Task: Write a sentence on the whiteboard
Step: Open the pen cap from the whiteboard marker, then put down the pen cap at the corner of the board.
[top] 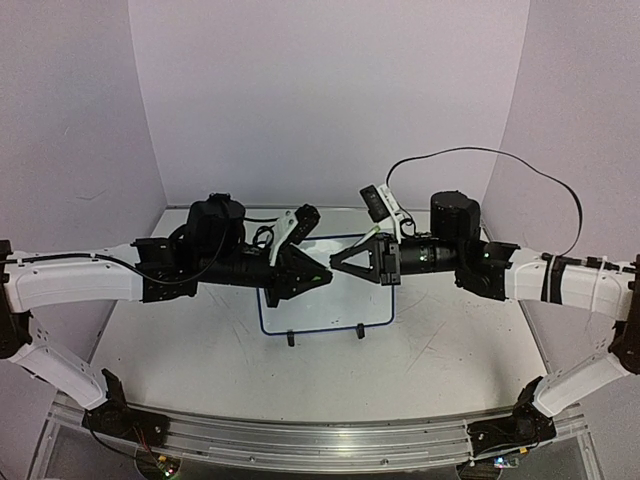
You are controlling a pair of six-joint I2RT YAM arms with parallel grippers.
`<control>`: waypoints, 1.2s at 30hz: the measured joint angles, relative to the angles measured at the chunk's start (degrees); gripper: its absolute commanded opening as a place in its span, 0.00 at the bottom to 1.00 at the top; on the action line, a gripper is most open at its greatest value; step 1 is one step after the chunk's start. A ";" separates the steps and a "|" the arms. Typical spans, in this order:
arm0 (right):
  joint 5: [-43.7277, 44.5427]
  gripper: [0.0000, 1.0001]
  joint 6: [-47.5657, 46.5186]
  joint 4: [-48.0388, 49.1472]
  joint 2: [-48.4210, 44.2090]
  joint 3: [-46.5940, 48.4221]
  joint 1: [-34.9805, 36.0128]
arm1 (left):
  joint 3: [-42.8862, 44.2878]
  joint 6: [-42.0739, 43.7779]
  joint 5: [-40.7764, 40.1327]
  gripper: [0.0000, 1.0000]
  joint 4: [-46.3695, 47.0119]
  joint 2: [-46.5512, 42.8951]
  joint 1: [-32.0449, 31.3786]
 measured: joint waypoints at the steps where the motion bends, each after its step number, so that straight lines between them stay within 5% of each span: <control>1: -0.03 0.00 0.65 0.04 -0.44 -0.28 -0.48 | -0.54 0.16 -0.13 0.00 0.66 -0.09 -0.04; 8: -0.55 0.00 5.19 1.58 -10.54 -2.70 -15.36 | -10.95 1.33 -3.68 0.00 -4.86 -5.10 0.94; 13: -0.12 0.00 2.49 -1.32 -17.01 -2.60 -15.80 | -13.61 -2.40 -10.16 0.00 -7.62 -12.37 0.89; 18: 7.20 0.00 -3.37 -8.71 -20.47 -2.33 -15.09 | -14.52 -16.11 -22.56 0.00 -9.43 -17.95 5.49; 26: 15.29 0.00 -8.17 -13.63 -17.72 -2.00 -10.78 | -16.88 -34.98 -26.85 0.00 -19.10 -10.56 31.13; 36: 11.44 0.00 -6.30 -10.52 -14.84 -2.79 -9.06 | -16.27 -37.07 -27.80 0.00 -22.73 4.64 34.49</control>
